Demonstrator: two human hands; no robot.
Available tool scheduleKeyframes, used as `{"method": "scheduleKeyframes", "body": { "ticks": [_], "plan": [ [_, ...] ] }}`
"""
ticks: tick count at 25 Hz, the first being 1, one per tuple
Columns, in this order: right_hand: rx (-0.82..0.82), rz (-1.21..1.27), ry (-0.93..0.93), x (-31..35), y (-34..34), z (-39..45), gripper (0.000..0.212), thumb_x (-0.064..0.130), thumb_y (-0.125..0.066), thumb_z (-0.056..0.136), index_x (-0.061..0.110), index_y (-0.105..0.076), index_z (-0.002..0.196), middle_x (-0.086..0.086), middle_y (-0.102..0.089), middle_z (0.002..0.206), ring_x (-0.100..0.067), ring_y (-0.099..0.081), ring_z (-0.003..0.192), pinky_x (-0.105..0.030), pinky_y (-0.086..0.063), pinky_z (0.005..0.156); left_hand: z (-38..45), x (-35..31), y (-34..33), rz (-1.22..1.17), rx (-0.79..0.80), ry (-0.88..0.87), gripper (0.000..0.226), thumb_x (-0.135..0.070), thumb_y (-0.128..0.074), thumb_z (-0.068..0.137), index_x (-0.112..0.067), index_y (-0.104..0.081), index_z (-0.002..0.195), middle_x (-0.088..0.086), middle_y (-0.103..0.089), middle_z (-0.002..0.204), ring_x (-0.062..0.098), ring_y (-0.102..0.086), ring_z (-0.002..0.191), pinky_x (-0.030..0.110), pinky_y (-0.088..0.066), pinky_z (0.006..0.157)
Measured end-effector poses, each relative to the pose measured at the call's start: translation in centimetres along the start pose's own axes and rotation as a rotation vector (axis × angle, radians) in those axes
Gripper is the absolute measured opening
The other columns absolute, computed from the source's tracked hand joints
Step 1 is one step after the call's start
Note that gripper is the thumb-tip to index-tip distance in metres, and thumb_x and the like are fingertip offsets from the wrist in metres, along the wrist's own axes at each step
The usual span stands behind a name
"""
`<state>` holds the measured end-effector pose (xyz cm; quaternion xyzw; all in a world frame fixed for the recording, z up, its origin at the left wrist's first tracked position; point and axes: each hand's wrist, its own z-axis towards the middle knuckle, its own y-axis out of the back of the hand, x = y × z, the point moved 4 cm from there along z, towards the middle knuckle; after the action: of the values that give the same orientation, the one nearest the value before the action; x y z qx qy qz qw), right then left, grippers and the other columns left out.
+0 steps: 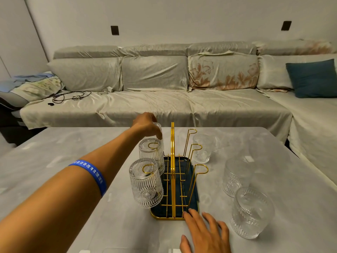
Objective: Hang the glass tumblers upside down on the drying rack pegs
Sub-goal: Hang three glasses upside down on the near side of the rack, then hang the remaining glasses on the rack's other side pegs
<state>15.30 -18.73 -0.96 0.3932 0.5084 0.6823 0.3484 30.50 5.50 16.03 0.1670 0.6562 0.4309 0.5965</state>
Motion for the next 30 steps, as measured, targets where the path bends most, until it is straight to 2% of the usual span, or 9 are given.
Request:
{"method": "scheduleKeyframes", "body": {
  "ticks": [10,14,15,18,20,23,26,28,30],
  "plan": [
    [-0.059,0.025,-0.011,0.0,0.2,-0.1,0.067,0.064,-0.077,0.023,0.035,-0.077,0.084,0.012,-0.075,0.091,-0.019,-0.072,0.073,-0.043,-0.056,0.053,0.1,0.5,-1.3,0.023,0.041,0.037,0.066,-0.01,-0.088,0.059,-0.011,-0.055,0.116,0.016,-0.062,0.111,0.032,-0.06,0.095,0.045,-0.056,0.084],
    [-0.137,0.0,0.02,0.1,0.3,-0.7,0.059,0.059,-0.071,0.034,0.034,-0.076,0.088,0.011,-0.075,0.095,-0.02,-0.071,0.077,-0.041,-0.041,0.077,-0.7,1.0,-0.2,-0.153,0.053,0.03,0.079,-0.017,-0.084,0.068,-0.011,-0.044,0.135,0.018,-0.051,0.136,0.034,-0.052,0.118,0.045,-0.047,0.099],
    [-0.151,-0.003,0.029,0.1,0.6,-0.8,0.056,0.058,-0.068,0.039,0.034,-0.076,0.089,0.011,-0.075,0.095,-0.021,-0.071,0.078,-0.038,-0.036,0.078,-1.2,1.4,0.5,-0.279,0.003,0.029,0.074,-0.019,-0.081,0.072,-0.011,-0.043,0.135,0.017,-0.051,0.136,0.032,-0.053,0.116,0.043,-0.047,0.097],
    [-0.108,0.03,0.021,0.2,1.4,-1.3,0.05,0.056,-0.056,0.055,0.034,-0.074,0.097,0.012,-0.073,0.103,-0.02,-0.07,0.086,-0.045,-0.046,0.079,-5.1,5.2,2.4,-0.523,-0.311,0.047,0.045,-0.022,-0.071,0.081,-0.015,-0.055,0.122,0.011,-0.06,0.122,0.025,-0.058,0.106,0.035,-0.047,0.083],
    [-0.006,0.017,0.025,0.1,1.1,-1.5,0.054,0.056,-0.046,0.071,0.042,-0.059,0.122,0.02,-0.057,0.13,-0.019,-0.057,0.115,-0.051,-0.041,0.093,-9.2,9.1,2.0,-0.533,-0.464,0.113,0.033,-0.016,-0.068,0.081,-0.017,-0.059,0.113,0.007,-0.063,0.115,0.025,-0.06,0.104,0.036,-0.048,0.083],
    [0.09,0.075,-0.005,-0.6,-0.5,-2.0,0.061,0.058,-0.018,0.084,0.045,-0.018,0.144,0.022,-0.02,0.154,-0.01,-0.016,0.139,-0.043,-0.01,0.11,-15.1,14.0,-1.4,-0.391,-0.396,0.179,0.032,-0.01,-0.065,0.081,-0.014,-0.06,0.113,0.009,-0.065,0.117,0.028,-0.059,0.106,0.038,-0.047,0.089],
    [0.046,0.074,-0.014,-0.6,-0.7,-2.2,0.062,0.058,-0.014,0.085,0.043,-0.018,0.145,0.018,-0.022,0.155,-0.01,-0.016,0.138,-0.04,-0.007,0.109,-19.4,15.4,-6.7,-0.065,-0.151,0.039,0.042,-0.025,-0.062,0.087,-0.015,-0.056,0.127,0.013,-0.055,0.136,0.031,-0.047,0.128,0.04,-0.037,0.106],
    [0.01,0.103,0.008,-0.3,-0.2,-2.4,0.06,0.056,-0.017,0.087,0.04,-0.021,0.145,0.016,-0.023,0.155,-0.011,-0.019,0.137,-0.04,-0.009,0.109,-21.6,15.4,-8.9,0.235,-0.055,-0.059,0.053,-0.042,-0.042,0.095,-0.023,-0.038,0.144,0.008,-0.03,0.157,0.026,-0.023,0.145,0.04,-0.016,0.117],
    [-0.032,0.173,0.016,-0.2,0.6,-2.9,0.057,0.051,-0.029,0.09,0.036,-0.024,0.145,0.014,-0.028,0.153,-0.011,-0.026,0.135,-0.037,-0.016,0.11,-22.7,15.5,-9.4,0.331,-0.014,-0.086,0.058,-0.05,-0.024,0.098,-0.028,-0.019,0.151,0.002,-0.01,0.163,0.022,-0.005,0.149,0.04,-0.004,0.119]
  ]
}}
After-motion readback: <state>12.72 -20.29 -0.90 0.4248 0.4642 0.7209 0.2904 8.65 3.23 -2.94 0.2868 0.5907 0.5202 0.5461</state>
